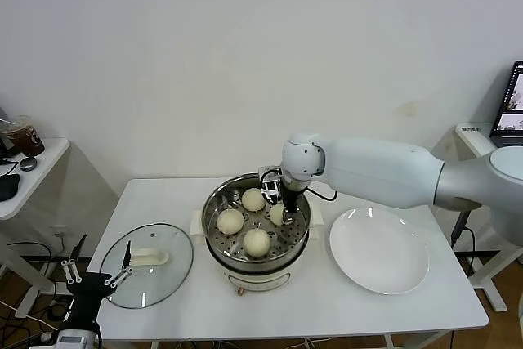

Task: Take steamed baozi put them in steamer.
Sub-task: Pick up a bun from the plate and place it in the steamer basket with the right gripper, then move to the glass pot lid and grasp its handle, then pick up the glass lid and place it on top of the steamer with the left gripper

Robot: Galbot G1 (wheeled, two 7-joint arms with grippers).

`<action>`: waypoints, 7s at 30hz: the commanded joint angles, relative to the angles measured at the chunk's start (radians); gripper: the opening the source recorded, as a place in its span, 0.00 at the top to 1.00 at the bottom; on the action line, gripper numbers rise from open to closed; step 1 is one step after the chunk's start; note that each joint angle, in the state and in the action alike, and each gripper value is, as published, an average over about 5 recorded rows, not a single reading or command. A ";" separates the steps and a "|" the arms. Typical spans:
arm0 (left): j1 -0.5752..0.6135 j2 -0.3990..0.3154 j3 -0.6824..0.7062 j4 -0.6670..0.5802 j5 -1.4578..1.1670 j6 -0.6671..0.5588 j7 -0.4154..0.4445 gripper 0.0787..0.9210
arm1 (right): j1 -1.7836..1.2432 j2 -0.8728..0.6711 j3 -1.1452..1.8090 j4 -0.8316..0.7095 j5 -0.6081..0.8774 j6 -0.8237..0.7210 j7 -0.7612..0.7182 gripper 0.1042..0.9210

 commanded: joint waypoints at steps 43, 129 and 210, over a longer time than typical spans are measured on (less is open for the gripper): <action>0.002 -0.053 0.099 0.006 -0.024 -0.073 -0.001 0.12 | -2.014 0.049 2.092 0.487 -0.401 1.043 0.694 0.12; -0.497 0.166 0.167 0.763 1.188 -0.127 -0.243 0.72 | -2.198 0.422 2.209 0.525 -0.309 0.936 0.792 0.12; -0.845 0.083 1.004 0.159 1.189 0.817 0.334 0.89 | -2.123 0.425 2.024 0.423 -0.410 0.943 0.721 0.12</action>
